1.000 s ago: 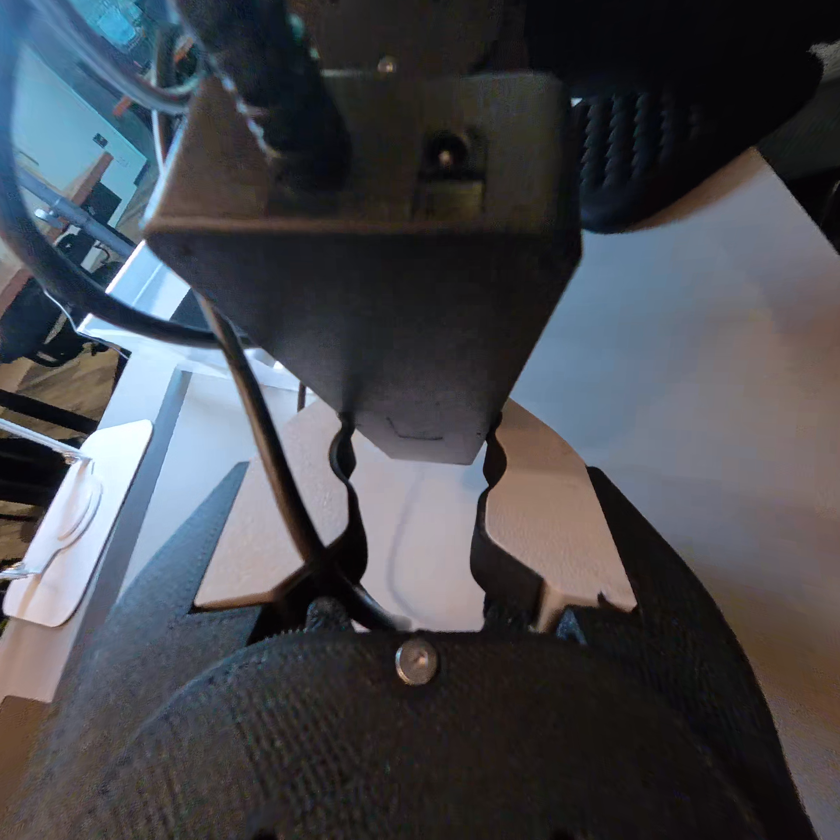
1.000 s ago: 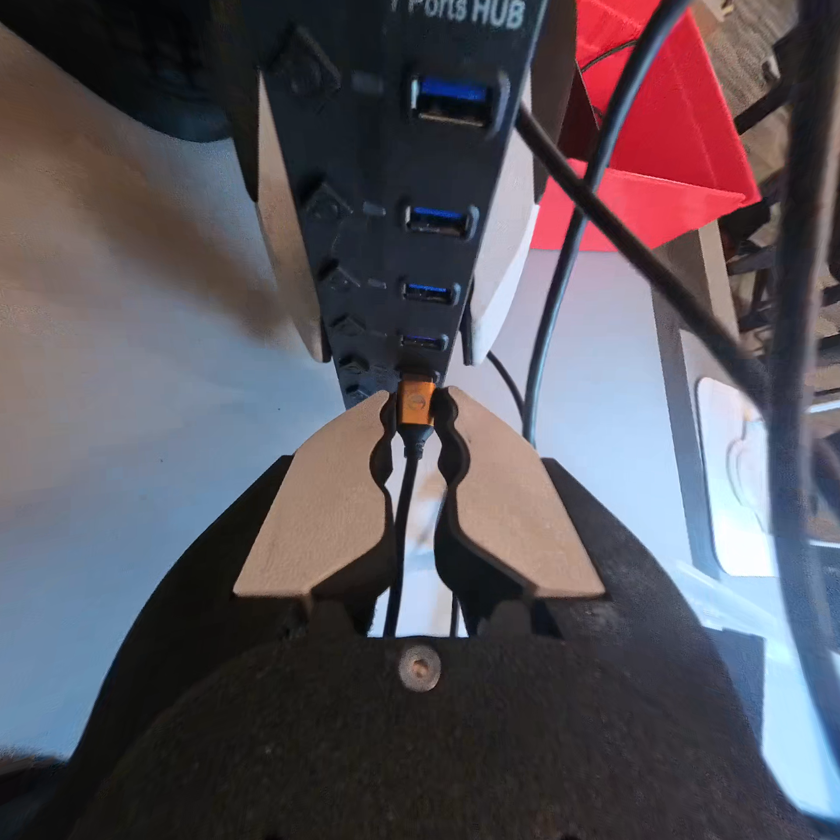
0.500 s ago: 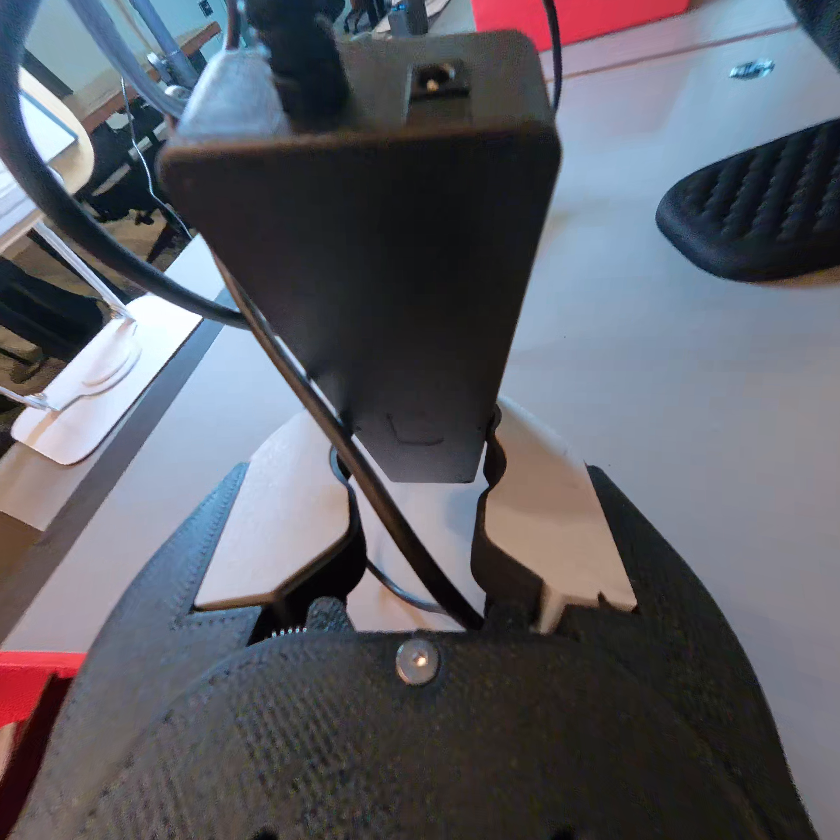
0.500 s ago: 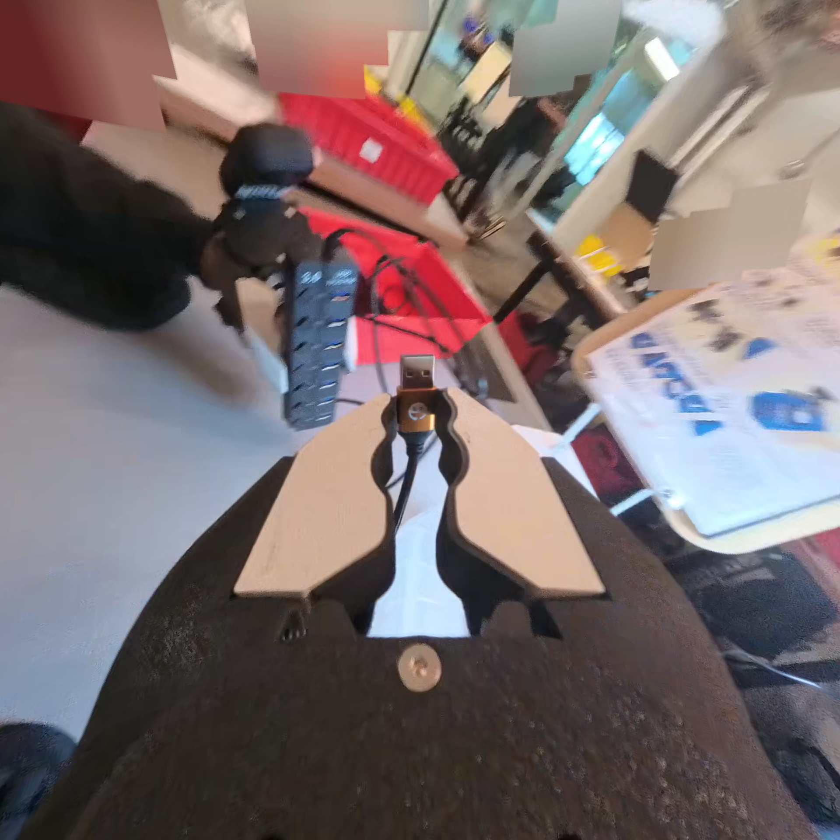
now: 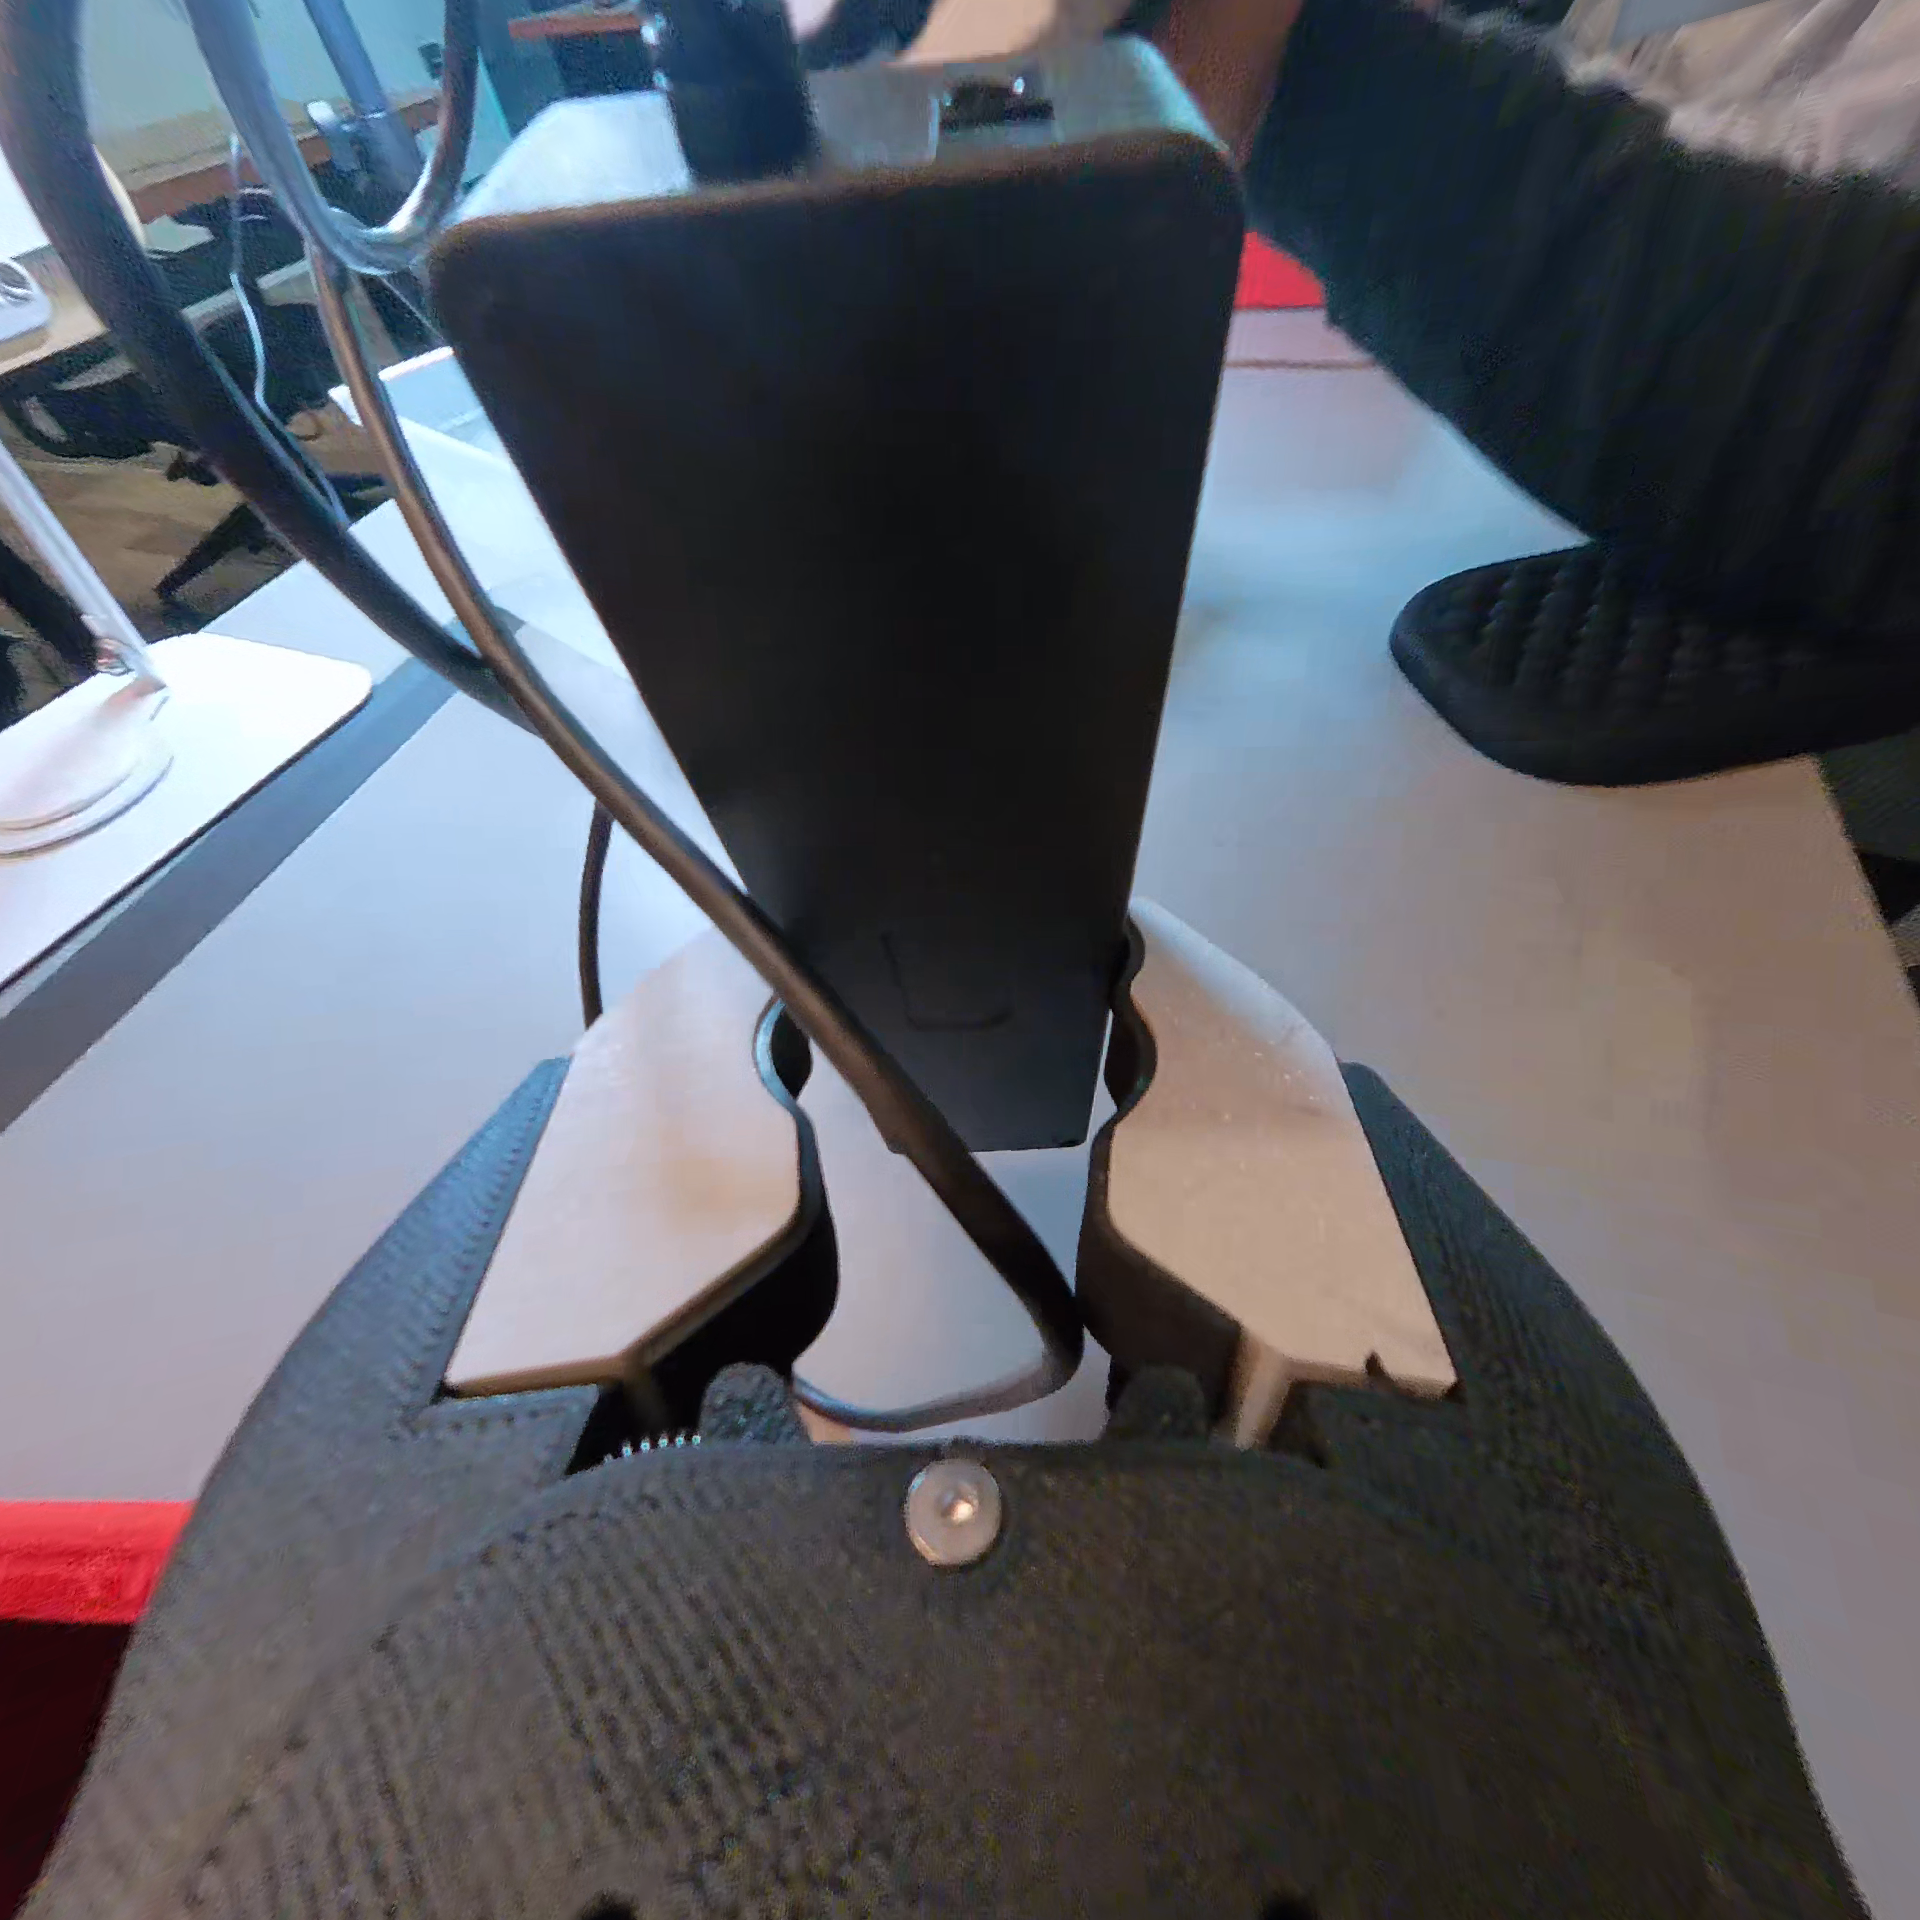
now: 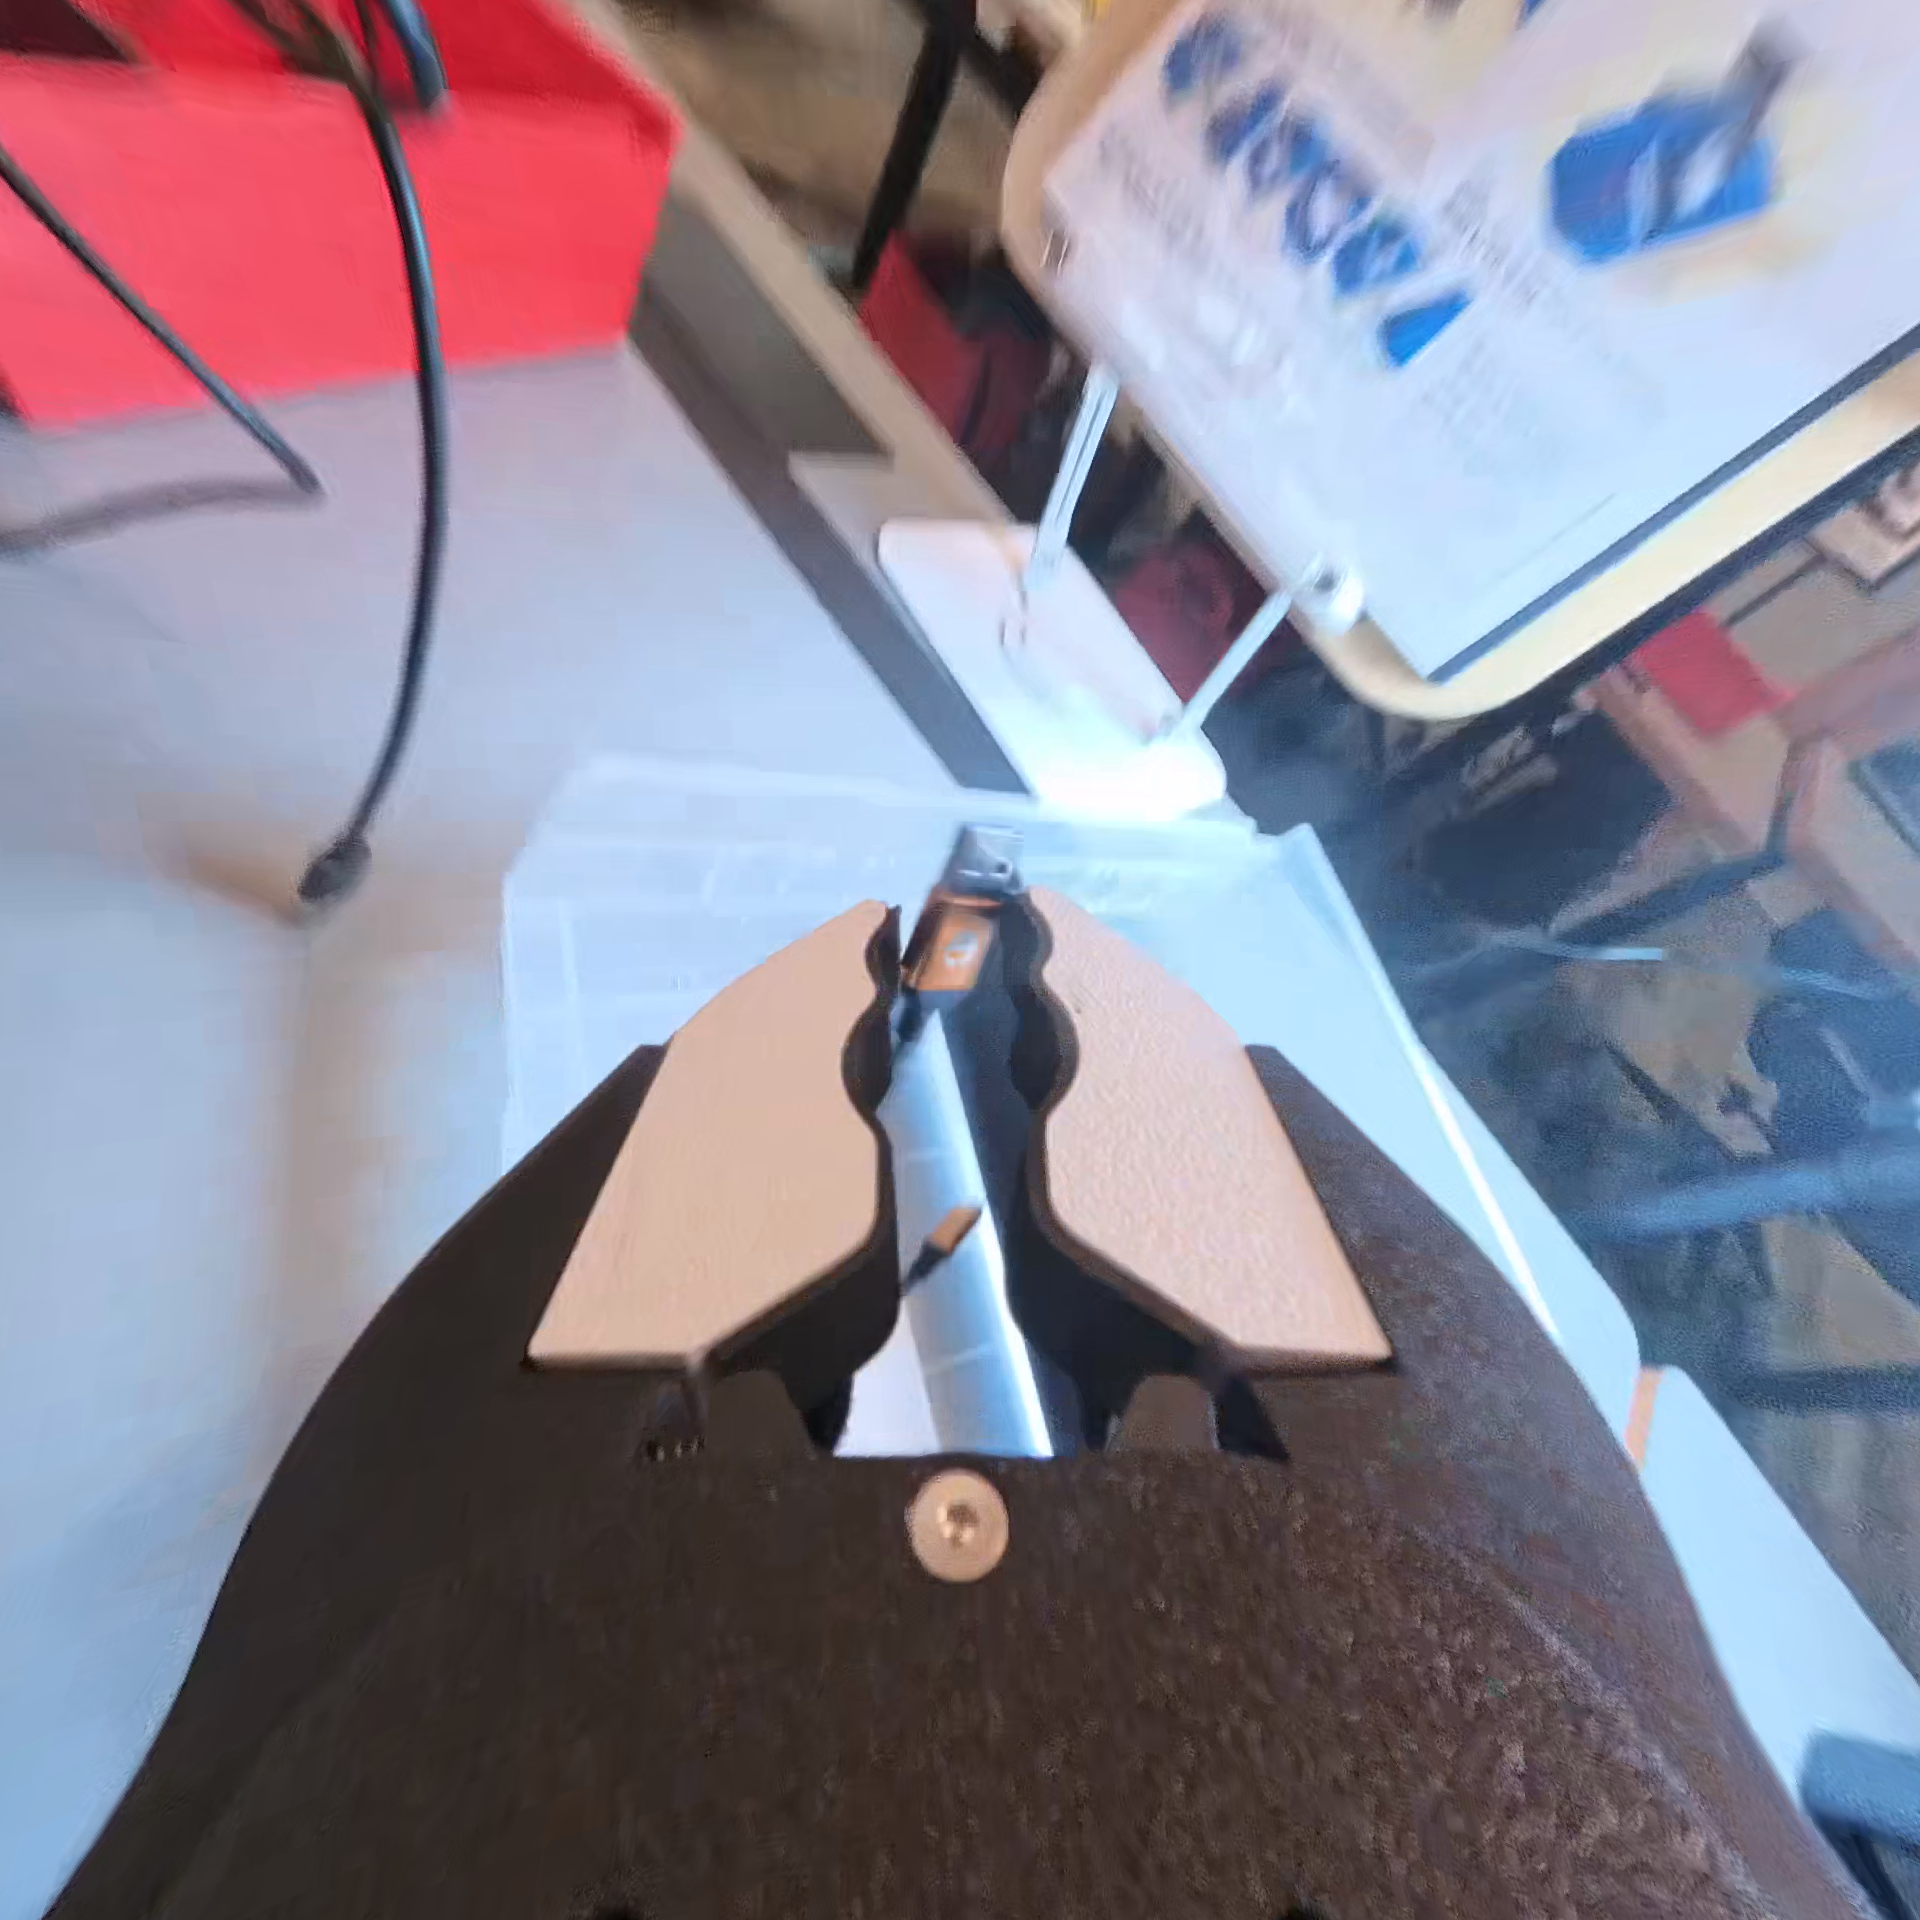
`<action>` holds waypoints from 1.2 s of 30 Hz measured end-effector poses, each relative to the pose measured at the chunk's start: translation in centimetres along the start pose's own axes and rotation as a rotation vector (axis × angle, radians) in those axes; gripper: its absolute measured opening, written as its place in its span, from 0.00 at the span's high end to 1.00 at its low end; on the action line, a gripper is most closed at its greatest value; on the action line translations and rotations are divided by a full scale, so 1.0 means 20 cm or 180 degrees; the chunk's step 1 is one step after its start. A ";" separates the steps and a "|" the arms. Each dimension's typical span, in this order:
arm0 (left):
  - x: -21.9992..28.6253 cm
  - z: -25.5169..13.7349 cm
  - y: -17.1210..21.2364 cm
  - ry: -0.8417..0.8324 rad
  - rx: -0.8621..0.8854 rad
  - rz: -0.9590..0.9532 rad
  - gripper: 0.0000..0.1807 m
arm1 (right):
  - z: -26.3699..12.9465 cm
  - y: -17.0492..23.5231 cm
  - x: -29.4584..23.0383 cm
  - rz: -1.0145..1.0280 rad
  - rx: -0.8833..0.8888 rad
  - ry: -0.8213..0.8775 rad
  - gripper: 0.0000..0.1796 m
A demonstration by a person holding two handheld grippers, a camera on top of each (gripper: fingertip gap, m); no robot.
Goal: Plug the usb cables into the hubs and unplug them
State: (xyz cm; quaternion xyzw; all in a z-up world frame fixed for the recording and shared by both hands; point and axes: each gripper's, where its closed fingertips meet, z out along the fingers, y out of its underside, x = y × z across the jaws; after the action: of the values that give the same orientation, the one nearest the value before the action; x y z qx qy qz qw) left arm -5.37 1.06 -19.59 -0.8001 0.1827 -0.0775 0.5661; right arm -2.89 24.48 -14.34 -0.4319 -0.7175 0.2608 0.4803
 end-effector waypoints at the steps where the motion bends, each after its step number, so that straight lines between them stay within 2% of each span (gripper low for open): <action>1: 0.01 0.00 -0.01 0.0060 0.0040 -0.0053 0.70 | 0.03 0.05 0.00 -0.0029 -0.0175 0.0039 0.86; 4: 0.02 0.00 0.00 0.0163 0.0073 -0.0087 0.70 | 0.03 0.01 0.02 -0.0019 -0.0205 0.0159 0.71; 7: 0.06 0.00 0.02 0.0338 0.0015 -0.0021 0.70 | -0.03 -0.18 -0.04 -0.0006 0.0173 0.0005 0.67; 10: 0.15 -0.01 0.04 0.0699 -0.0087 0.0117 0.70 | -0.06 -0.30 -0.19 -0.0220 0.0372 -0.0363 0.66; 14: 0.34 -0.07 0.04 0.1390 -0.0162 0.0283 0.70 | -0.04 -0.34 -0.45 -0.0534 0.0361 -0.0980 0.66; 18: 0.42 -0.10 0.05 0.1676 -0.0234 0.0298 0.70 | -0.08 -0.40 -0.79 -0.0641 0.0553 -0.1920 0.77; 21: 0.43 -0.12 0.04 0.1795 -0.0190 0.0179 0.70 | -0.13 -0.43 -0.93 -0.0610 0.0601 -0.2389 0.77; 27: 0.46 -0.19 0.00 0.2309 0.0034 -0.0280 0.69 | -0.32 -0.46 -0.99 -0.0153 0.0820 -0.3211 0.76; 29: 0.46 -0.20 0.00 0.2421 0.0051 -0.0391 0.69 | -0.36 -0.47 -1.00 -0.0096 0.0840 -0.3375 0.71; 31: 0.44 -0.19 0.01 0.2421 0.0039 -0.0468 0.69 | -0.40 -0.49 -1.01 -0.0019 0.0858 -0.3525 0.65; 36: 0.39 -0.16 0.04 0.2215 -0.0038 -0.0472 0.69 | -0.45 -0.56 -0.93 0.0385 0.1084 -0.3629 0.58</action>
State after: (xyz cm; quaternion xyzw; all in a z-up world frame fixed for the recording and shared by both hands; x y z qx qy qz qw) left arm 0.64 -5.08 -19.89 -0.7402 0.3065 -0.3852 0.4581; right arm 4.32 2.36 -10.43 -0.1809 -0.7843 0.5898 0.0663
